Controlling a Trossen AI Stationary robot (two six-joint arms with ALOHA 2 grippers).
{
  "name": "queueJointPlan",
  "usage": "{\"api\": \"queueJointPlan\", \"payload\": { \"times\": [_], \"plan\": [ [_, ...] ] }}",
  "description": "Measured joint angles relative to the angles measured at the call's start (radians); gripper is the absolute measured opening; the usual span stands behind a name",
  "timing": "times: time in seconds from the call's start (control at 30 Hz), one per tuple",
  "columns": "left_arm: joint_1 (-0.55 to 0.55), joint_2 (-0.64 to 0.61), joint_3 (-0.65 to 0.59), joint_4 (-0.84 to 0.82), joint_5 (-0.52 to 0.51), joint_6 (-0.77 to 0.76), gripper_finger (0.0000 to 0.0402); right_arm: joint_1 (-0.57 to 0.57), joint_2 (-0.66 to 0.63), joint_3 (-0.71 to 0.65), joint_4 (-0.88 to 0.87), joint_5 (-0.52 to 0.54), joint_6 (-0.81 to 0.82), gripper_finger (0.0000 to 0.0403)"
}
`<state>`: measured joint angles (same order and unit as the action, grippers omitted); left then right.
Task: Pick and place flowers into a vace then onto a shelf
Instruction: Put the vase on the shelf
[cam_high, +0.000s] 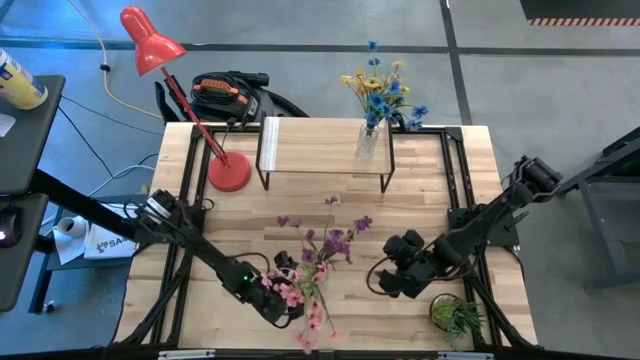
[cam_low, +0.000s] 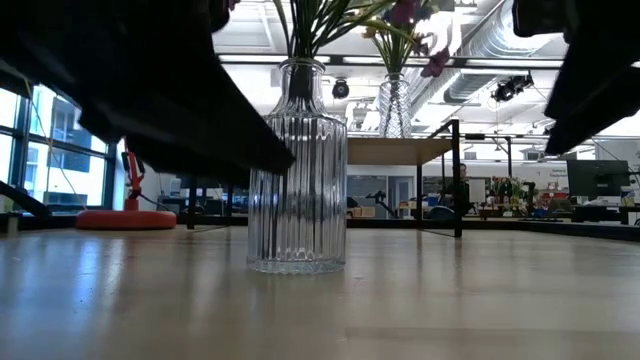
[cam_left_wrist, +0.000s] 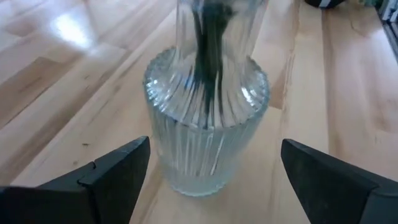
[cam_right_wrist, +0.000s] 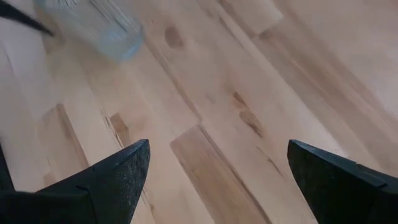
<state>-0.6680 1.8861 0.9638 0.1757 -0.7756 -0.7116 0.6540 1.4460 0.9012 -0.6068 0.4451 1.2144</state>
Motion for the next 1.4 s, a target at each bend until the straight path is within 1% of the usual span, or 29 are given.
{"api": "queueJointPlan", "payload": {
  "times": [0.13,0.23,0.3,0.43,0.53,0.63,0.73,0.9,1.03,1.23,1.4],
  "plan": [
    [0.001,0.021,0.000,0.020,-0.033,-0.004,0.0397,0.000,0.033,0.000,0.020,-0.052,0.001,0.0369],
    [0.003,0.030,-0.001,0.018,-0.074,-0.004,0.0397,0.000,0.072,0.000,0.067,-0.099,-0.003,0.0369],
    [0.014,0.030,-0.001,0.043,-0.077,-0.003,0.0397,0.000,0.099,0.000,0.107,-0.119,-0.008,0.0369],
    [0.039,0.043,0.000,0.079,-0.072,0.009,0.0397,0.000,0.147,0.000,0.167,-0.120,-0.012,0.0369],
    [0.056,0.063,-0.001,0.108,-0.058,0.008,0.0397,0.000,0.165,0.000,0.179,-0.118,-0.018,0.0369],
    [0.063,0.090,-0.001,0.167,-0.023,0.010,0.0397,0.000,0.166,0.000,0.179,-0.112,-0.018,0.0369],
    [0.067,0.112,0.000,0.232,-0.022,0.011,0.0397,0.000,0.166,0.000,0.179,-0.104,-0.018,0.0369],
    [0.081,0.127,0.000,0.240,-0.031,0.018,0.0395,0.000,0.166,0.000,0.179,-0.080,-0.016,0.0369],
    [0.097,0.134,0.000,0.244,-0.029,0.032,0.0374,-0.002,0.166,0.000,0.178,-0.077,-0.017,0.0369],
    [0.134,0.142,0.001,0.249,-0.019,0.032,0.0316,-0.012,0.166,0.000,0.176,-0.070,-0.017,0.0369],
    [0.137,0.142,0.001,0.245,-0.027,0.047,0.0315,-0.026,0.165,0.000,0.174,-0.071,-0.017,0.0369]
  ]
}}
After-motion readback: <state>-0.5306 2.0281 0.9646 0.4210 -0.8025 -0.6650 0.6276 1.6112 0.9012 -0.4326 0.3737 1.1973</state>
